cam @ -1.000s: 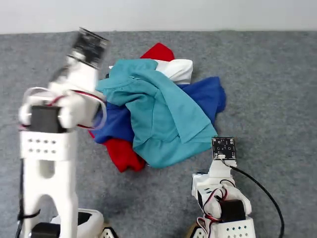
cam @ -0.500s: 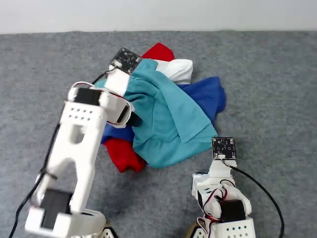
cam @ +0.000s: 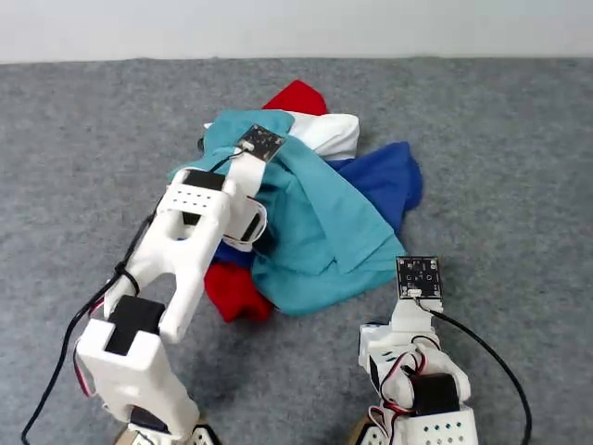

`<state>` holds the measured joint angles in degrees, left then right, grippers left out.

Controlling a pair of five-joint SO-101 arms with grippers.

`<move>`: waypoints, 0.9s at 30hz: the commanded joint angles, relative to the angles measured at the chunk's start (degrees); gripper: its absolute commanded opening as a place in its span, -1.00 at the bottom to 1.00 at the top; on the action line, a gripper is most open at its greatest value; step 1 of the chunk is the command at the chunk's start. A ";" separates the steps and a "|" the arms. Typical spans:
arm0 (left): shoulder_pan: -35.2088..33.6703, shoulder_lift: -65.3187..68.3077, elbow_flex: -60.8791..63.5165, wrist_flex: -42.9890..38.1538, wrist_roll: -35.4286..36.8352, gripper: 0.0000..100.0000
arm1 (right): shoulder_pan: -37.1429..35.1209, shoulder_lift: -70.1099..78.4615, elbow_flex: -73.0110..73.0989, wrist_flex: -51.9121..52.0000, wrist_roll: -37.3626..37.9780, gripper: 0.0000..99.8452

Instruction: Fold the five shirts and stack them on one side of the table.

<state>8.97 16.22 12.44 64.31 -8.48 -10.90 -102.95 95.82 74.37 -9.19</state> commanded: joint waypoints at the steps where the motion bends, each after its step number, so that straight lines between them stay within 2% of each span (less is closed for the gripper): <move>1: -0.26 -4.04 -2.33 4.04 0.53 -0.97 | 0.40 -0.75 0.62 0.40 0.44 -0.98; 6: -2.20 -18.64 -3.03 7.82 2.20 -0.98 | 0.40 -0.75 0.62 0.40 0.44 -0.98; 10: -5.54 -32.44 -3.12 7.91 6.51 -0.98 | 0.40 -0.75 0.62 0.40 0.44 -0.98; 14: -8.97 -43.78 -3.12 7.82 7.12 -0.98 | 0.40 -0.75 0.62 0.40 0.44 -0.98; 21: -22.77 -56.35 -3.30 5.80 6.77 -0.98 | 0.40 -0.75 0.62 0.40 0.44 -0.98; 27: -36.75 -58.99 -3.21 0.97 6.77 -0.98 | 0.40 -0.75 0.62 0.40 0.44 -0.98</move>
<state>-21.54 -40.04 11.74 68.62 -1.89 -10.90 -102.95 95.82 74.37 -9.19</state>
